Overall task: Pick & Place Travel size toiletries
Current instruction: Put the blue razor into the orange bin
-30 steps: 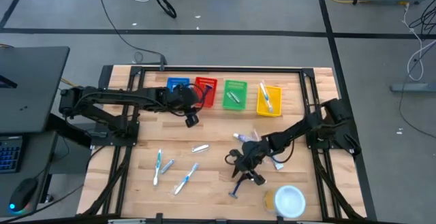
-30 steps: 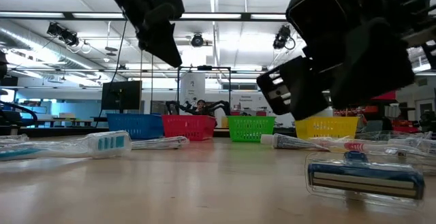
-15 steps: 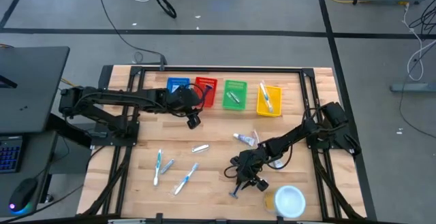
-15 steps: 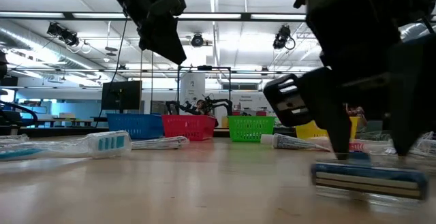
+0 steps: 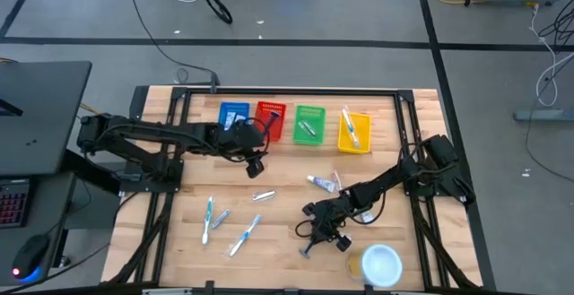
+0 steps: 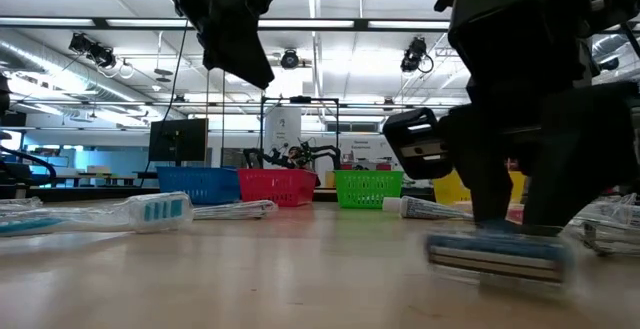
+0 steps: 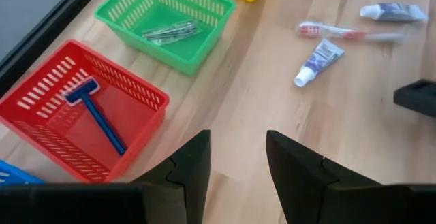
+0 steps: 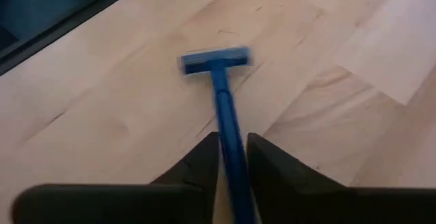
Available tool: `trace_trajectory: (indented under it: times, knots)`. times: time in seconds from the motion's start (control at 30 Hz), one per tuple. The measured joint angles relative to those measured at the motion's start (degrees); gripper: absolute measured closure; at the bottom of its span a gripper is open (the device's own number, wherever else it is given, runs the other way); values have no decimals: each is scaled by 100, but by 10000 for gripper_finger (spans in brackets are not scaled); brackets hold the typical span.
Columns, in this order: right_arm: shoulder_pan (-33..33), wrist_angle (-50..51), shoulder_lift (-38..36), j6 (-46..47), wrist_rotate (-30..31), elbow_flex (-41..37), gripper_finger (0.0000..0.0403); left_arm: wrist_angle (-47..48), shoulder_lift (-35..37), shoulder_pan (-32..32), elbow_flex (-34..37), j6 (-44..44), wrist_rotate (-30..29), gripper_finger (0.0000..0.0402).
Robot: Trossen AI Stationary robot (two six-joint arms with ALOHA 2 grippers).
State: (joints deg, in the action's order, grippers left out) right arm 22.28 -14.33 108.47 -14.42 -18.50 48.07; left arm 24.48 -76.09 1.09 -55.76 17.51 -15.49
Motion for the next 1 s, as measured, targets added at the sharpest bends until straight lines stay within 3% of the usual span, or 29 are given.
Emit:
trace_trajectory:
  times: [0.13, 0.3, 0.63, 0.83, 1.0]
  knots:
    - [-26, -4, 0, 123, -8, 0, 354, 156, 155, -27, 6, 445, 12, 252]
    - [-186, -121, -3, 309, 16, 0, 361, 502, 607, -33, 6, 321, -252, 252]
    - [-1318, -646, -583, -163, 1132, 7, 364, 1306, 1645, -31, 1, 245, -1184, 252]
    - [-2290, -2023, -734, -184, 1756, 9, 364, 1448, 1793, -29, 3, 211, -1618, 252]
    - [-2939, -3600, -687, 665, 2234, 16, 364, 1492, 1721, -29, 1, 208, -1651, 252]
